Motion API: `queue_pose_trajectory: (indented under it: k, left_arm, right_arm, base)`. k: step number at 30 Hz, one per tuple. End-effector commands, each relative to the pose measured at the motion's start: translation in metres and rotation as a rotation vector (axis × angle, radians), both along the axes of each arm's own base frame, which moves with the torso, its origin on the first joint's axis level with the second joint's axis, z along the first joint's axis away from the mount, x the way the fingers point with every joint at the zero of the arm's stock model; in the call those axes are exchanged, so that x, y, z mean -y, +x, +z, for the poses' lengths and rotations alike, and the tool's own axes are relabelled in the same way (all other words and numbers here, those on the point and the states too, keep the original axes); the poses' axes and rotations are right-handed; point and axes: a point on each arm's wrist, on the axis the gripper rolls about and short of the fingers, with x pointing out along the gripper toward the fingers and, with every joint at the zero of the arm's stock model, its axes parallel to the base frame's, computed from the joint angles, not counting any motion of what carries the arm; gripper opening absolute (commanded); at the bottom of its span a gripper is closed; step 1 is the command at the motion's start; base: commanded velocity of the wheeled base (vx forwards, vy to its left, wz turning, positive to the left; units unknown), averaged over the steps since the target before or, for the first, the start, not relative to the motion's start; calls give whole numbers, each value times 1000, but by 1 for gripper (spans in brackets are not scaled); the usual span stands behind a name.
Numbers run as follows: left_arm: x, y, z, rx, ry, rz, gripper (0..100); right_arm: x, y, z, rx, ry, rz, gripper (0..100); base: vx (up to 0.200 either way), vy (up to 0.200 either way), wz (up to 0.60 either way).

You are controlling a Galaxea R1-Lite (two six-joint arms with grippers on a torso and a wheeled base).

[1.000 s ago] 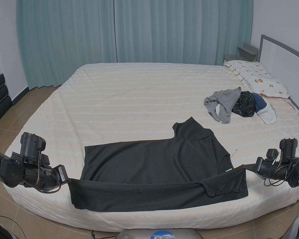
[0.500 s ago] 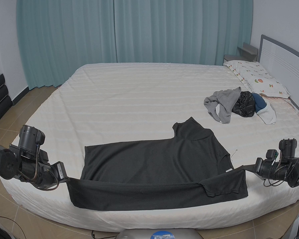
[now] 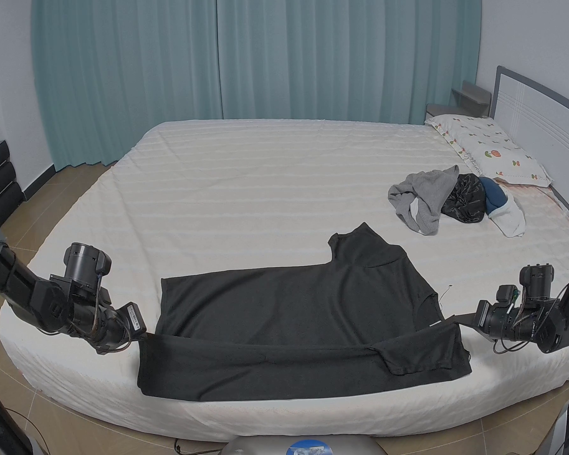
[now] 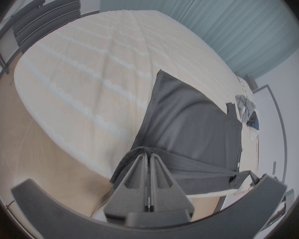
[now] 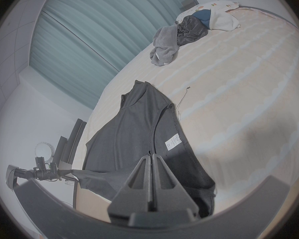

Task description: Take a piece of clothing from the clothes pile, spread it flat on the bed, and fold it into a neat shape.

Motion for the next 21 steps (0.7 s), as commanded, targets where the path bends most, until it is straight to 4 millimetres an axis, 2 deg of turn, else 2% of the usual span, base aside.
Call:
queue_pose_trajectory:
  k: [1,8,9,10,11,21]
  left_arm:
    - [-1,17,-35,-53,-25,53,0]
    - [2,26,-51,-55,-35,64,0]
    - [2,26,-51,-54,-36,66,100]
    - [2,27,-51,-53,-39,69,100]
    - [2,28,-50,-50,-41,73,100]
    - [-4,31,-47,-33,-59,115,100]
  right_arm:
    - [-1,16,-20,-40,2,5,0]
    - [-4,27,-38,-75,-25,-12,0]
    - [-4,27,-39,-75,-26,-13,0]
    - [-4,28,-41,-80,-27,-12,0]
    - [-4,29,-42,-80,-27,-12,100]
    - [-4,27,-31,-99,63,-77,100]
  base:
    - [0,0,0]
    - [0,0,0]
    - [0,0,0]
    - [0,0,0]
    - [0,0,0]
    - [0,0,0]
